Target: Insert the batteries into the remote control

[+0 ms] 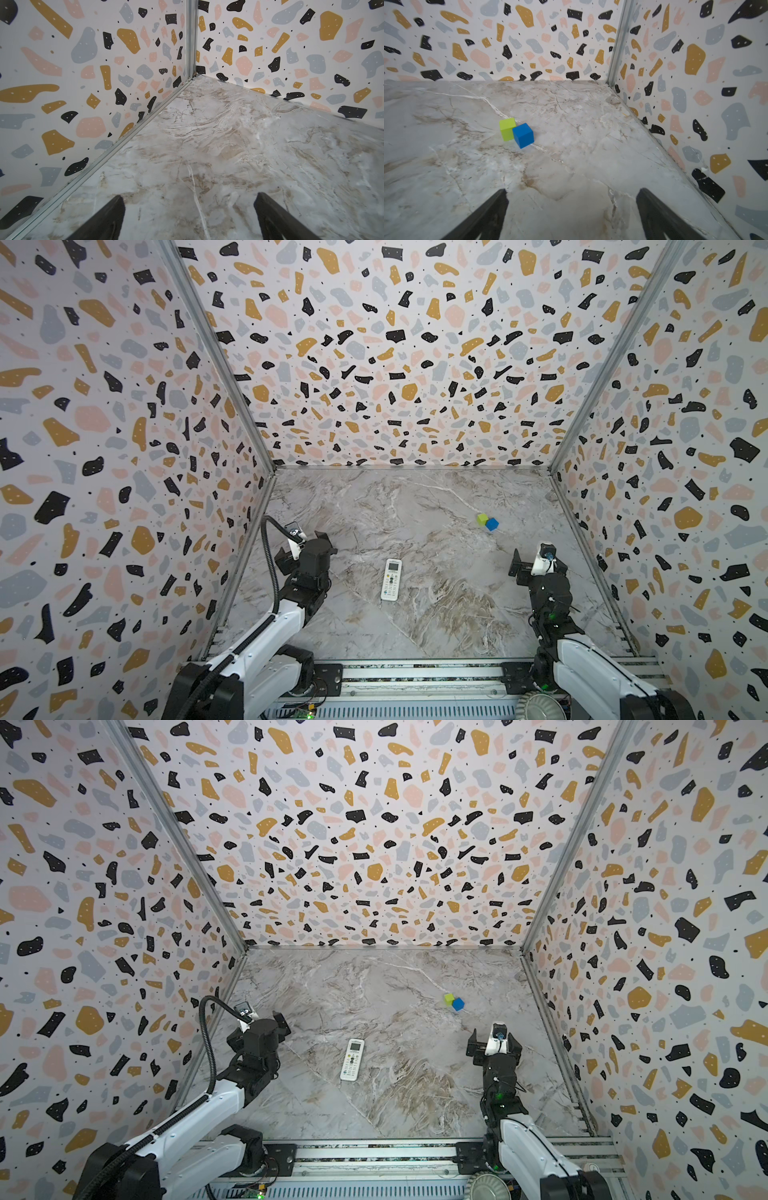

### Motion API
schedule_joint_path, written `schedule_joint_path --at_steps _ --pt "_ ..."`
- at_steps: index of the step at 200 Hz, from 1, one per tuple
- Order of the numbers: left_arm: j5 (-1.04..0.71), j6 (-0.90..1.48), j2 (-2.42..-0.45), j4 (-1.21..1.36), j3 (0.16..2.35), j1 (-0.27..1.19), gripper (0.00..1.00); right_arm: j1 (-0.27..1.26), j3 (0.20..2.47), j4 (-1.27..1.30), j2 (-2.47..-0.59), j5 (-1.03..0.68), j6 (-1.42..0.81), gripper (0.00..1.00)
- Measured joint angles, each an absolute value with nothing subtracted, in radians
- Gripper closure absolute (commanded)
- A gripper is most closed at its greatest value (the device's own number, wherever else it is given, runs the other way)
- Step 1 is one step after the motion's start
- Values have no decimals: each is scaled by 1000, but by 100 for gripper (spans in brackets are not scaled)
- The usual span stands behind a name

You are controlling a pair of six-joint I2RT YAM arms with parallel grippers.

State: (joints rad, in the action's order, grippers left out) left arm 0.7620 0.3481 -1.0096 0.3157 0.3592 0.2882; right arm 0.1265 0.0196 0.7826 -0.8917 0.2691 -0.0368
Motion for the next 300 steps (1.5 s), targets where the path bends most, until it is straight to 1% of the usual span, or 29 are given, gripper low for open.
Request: schedule_joint_path --at_steps 36,61,86,112,138,168,225,300 --pt "805 254 -1116 563 302 286 0 117 14 1013 -1073 184 -12 1" --pt "807 178 -1172 678 302 282 0 104 24 1103 -1158 147 6 1" --pt "807 107 -1208 759 302 282 0 83 75 1136 -1243 116 7 1" --pt "811 86 -1225 840 263 282 0 59 85 1301 -1393 101 -15 1" --pt "806 56 -1272 1002 149 279 1 47 90 1315 -1446 102 -33 1" --pt "759 14 -1419 1245 43 270 1 60 152 1296 -1484 123 -39 1" --pt "675 15 -1408 1251 120 215 0 82 186 1275 -1497 155 -35 1" --pt "636 22 -1408 1232 125 202 1 87 186 1275 -1497 173 -32 1"
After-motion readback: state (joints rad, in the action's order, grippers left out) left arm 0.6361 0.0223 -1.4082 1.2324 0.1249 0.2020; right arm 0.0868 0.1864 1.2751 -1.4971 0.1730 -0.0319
